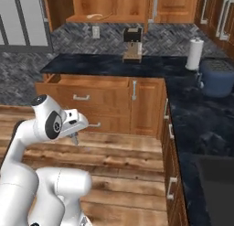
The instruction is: Organize the utensils by type. Pick up the wooden spoons from the counter and place them in the open cabinet. Then pick up the metallic utensils from the counter and place them in the open drawer.
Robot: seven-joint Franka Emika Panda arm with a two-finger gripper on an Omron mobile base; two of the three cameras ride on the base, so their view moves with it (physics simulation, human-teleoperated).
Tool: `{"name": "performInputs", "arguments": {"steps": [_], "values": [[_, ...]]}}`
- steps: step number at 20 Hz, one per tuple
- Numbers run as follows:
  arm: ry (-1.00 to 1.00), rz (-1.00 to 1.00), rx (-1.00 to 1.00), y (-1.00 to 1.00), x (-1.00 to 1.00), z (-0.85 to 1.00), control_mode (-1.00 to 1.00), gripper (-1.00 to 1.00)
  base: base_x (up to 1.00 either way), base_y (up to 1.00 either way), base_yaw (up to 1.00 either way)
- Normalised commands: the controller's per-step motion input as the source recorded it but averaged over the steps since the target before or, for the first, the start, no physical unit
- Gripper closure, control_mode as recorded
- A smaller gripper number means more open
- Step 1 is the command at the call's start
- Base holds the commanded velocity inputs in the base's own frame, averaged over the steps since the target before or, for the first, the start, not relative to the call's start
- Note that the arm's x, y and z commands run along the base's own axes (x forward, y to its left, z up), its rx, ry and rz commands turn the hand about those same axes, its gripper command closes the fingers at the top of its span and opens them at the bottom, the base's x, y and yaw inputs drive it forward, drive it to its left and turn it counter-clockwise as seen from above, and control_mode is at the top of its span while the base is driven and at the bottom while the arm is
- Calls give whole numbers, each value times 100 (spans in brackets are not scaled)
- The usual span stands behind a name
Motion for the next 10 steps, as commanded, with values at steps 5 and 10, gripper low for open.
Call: {"name": "performInputs", "arguments": {"steps": [5, 10], "values": [[0, 0, 0, 0, 0, 0, 100, 100, 98, -27, 33], [0, 0, 0, 0, 0, 0, 100, 100, 92, -41, 23]]}}
